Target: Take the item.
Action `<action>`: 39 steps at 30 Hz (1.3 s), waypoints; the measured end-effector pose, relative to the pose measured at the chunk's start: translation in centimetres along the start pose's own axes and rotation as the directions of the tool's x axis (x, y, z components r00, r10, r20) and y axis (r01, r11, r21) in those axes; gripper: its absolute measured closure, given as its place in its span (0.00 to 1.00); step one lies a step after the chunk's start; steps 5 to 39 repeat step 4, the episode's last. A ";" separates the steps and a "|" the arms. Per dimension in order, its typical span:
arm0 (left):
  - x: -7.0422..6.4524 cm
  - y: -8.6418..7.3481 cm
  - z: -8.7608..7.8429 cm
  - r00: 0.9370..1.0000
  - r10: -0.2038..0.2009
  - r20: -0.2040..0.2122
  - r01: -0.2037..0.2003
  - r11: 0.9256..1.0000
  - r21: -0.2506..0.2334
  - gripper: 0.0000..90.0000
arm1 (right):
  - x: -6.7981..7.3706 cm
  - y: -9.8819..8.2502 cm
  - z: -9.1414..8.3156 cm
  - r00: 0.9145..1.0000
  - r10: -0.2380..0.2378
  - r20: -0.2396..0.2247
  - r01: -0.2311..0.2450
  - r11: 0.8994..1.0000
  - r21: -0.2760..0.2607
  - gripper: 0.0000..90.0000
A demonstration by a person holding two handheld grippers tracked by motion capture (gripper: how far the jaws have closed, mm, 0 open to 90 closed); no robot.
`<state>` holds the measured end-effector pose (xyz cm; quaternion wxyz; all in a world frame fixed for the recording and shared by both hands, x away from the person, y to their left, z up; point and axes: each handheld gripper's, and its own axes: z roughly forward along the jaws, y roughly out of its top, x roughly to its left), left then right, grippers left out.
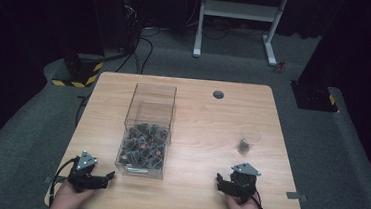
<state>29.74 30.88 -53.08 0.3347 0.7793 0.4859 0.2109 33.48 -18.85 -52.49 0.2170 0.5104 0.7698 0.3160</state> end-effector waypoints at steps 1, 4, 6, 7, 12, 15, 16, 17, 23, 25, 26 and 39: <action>0.0 0.0 0.0 1.000 0.000 0.000 0.000 1.000 0.000 0.10 | 0.0 0.0 0.0 1.000 0.002 0.002 -0.002 1.000 0.000 0.17; 0.0 0.0 0.0 1.000 -0.004 0.000 0.004 1.000 -0.003 0.10 | 0.1 0.1 0.1 1.000 0.004 0.005 -0.004 1.000 0.001 0.16; 0.0 0.0 0.0 1.000 -0.004 0.000 0.004 1.000 -0.003 0.10 | 0.1 0.1 0.1 1.000 0.004 0.005 -0.004 1.000 0.001 0.16; 0.0 0.0 0.0 1.000 -0.004 0.000 0.004 1.000 -0.003 0.10 | 0.1 0.1 0.1 1.000 0.004 0.005 -0.004 1.000 0.001 0.16; 0.0 0.0 0.0 1.000 -0.004 0.000 0.004 1.000 -0.003 0.10 | 0.1 0.1 0.1 1.000 0.004 0.005 -0.004 1.000 0.001 0.16; 0.0 0.0 0.0 1.000 -0.004 0.000 0.004 1.000 -0.003 0.10 | 0.1 0.1 0.1 1.000 0.004 0.005 -0.004 1.000 0.001 0.16; 0.0 0.0 0.0 1.000 -0.004 0.000 0.004 1.000 -0.003 0.10 | 0.1 0.1 0.1 1.000 0.004 0.005 -0.004 1.000 0.001 0.16; 0.0 0.0 0.0 1.000 -0.004 0.000 0.004 1.000 -0.003 0.10 | 0.1 0.1 0.1 1.000 0.004 0.005 -0.004 1.000 0.001 0.16; 0.0 0.0 0.0 1.000 -0.004 0.000 0.004 1.000 -0.003 0.10 | 0.1 0.1 0.1 1.000 0.004 0.005 -0.004 1.000 0.001 0.16; 0.0 0.0 0.0 1.000 -0.004 0.000 0.004 1.000 -0.003 0.10 | 0.1 0.1 0.1 1.000 0.004 0.005 -0.004 1.000 0.001 0.16; 0.0 0.0 0.0 1.000 -0.004 0.000 0.004 1.000 -0.003 0.10 | 0.1 0.1 0.1 1.000 0.004 0.005 -0.004 1.000 0.001 0.16; 0.0 0.0 0.0 1.000 -0.004 0.000 0.004 1.000 -0.003 0.10 | 0.1 0.1 0.1 1.000 0.004 0.005 -0.004 1.000 0.001 0.16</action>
